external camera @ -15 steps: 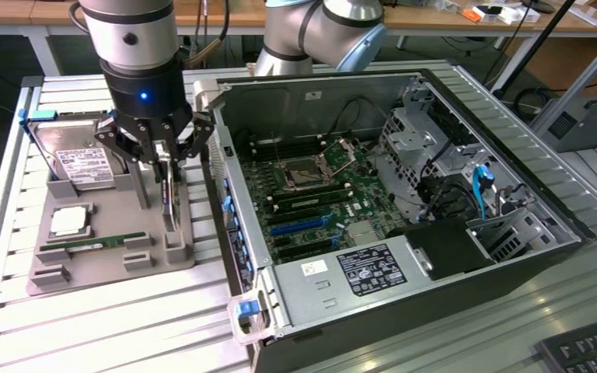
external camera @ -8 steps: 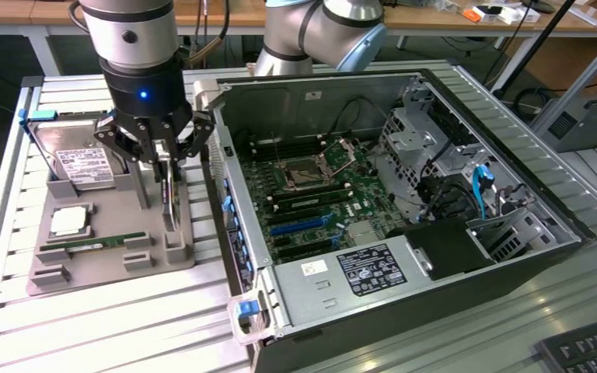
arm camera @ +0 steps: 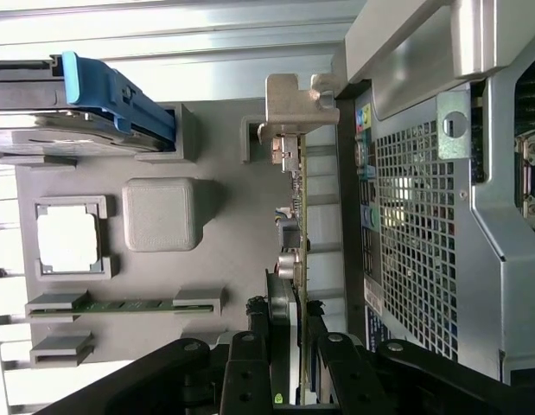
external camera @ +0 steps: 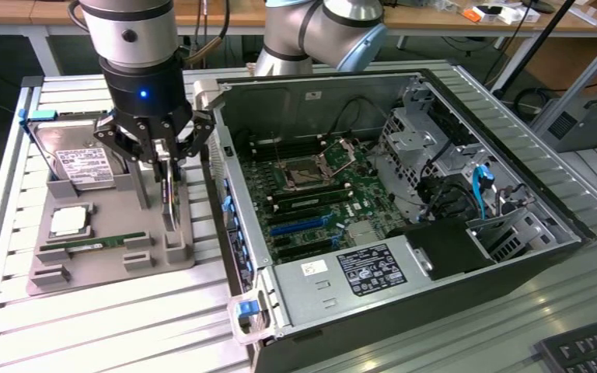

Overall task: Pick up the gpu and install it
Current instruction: 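Pick up the gpu and move the gpu toward the slot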

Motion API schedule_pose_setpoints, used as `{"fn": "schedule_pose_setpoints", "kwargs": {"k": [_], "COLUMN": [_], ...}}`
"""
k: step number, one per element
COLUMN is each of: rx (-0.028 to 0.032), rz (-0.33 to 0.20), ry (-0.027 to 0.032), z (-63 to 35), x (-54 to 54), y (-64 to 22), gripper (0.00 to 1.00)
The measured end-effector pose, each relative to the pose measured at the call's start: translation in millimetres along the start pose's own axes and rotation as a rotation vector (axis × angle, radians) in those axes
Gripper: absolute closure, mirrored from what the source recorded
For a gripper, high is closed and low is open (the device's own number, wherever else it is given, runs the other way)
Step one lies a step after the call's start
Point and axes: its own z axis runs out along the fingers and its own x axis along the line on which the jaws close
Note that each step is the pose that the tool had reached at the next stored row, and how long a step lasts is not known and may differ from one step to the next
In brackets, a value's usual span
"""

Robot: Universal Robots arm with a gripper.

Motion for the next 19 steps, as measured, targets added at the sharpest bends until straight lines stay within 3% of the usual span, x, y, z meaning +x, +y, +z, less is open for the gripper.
{"fn": "schedule_pose_setpoints", "kwargs": {"k": [19], "rx": [0.0], "rz": [0.0], "ry": [0.0], "z": [-3.7], "x": [-0.3], "y": [-2.3], "gripper": [0.73]}}
